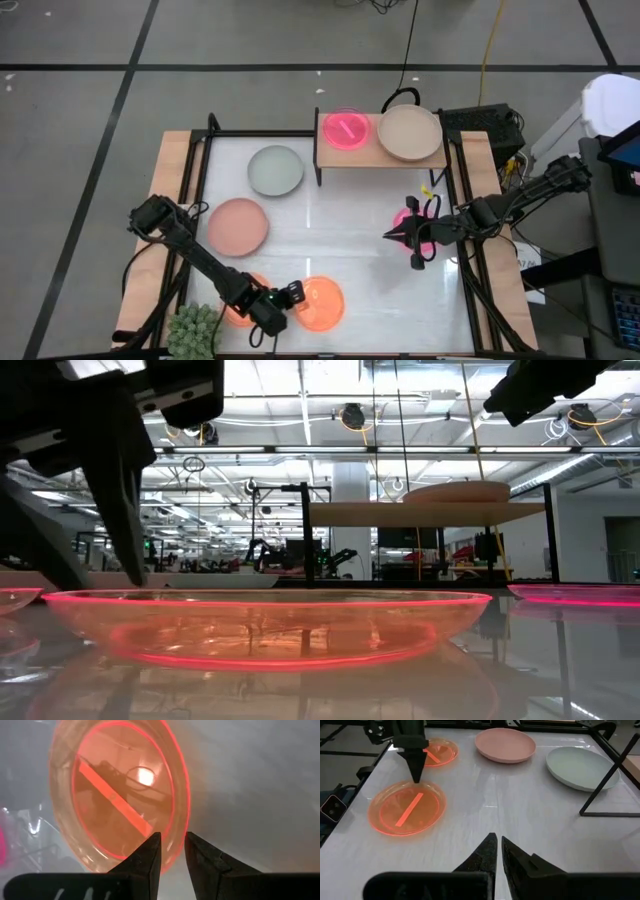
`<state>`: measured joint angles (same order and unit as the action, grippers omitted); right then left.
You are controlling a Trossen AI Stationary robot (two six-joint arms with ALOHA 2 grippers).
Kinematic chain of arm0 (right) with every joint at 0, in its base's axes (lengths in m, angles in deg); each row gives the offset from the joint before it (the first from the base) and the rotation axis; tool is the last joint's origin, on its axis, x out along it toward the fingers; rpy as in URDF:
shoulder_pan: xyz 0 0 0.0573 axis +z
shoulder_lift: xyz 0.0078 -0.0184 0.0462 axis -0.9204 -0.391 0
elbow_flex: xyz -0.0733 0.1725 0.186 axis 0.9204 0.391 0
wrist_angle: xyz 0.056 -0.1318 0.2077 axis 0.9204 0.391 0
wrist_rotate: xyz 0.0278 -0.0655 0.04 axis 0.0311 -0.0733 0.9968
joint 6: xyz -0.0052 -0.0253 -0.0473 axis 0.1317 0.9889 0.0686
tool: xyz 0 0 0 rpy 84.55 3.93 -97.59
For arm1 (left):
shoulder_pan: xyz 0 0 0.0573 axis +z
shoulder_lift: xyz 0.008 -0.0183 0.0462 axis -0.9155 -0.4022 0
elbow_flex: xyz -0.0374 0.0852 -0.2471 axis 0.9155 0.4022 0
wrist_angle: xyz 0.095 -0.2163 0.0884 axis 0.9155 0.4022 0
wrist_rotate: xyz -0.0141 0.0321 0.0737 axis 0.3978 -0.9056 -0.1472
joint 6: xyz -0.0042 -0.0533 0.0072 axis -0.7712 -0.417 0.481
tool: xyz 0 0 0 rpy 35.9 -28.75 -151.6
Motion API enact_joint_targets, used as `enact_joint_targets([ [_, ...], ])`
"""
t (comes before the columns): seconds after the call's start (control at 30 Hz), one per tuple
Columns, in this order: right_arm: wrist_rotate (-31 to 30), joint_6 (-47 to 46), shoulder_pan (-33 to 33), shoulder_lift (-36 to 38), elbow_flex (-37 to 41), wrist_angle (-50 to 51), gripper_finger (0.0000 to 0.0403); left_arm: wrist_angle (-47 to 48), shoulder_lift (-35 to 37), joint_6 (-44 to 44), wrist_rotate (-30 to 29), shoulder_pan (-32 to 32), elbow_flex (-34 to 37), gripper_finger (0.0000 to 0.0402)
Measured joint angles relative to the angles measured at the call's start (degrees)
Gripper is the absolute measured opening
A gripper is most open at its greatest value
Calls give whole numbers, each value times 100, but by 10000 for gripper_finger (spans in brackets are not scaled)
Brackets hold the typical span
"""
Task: Place and stack plates onto a shelf
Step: Stack the right orange plate on top of the light pink plate on the shelf
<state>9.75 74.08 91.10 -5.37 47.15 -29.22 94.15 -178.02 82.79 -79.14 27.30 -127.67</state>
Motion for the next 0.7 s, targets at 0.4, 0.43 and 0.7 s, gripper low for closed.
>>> enact_joint_targets([
  [0.4,-2,0,0,0,0,4,11,-61,-99,249,9,100,76,92],
  [0.43,-2,0,0,0,0,2,11,-60,-99,249,9,100,76,92],
  [0.7,-4,0,0,0,0,2,11,-173,-99,575,15,105,84,91],
])
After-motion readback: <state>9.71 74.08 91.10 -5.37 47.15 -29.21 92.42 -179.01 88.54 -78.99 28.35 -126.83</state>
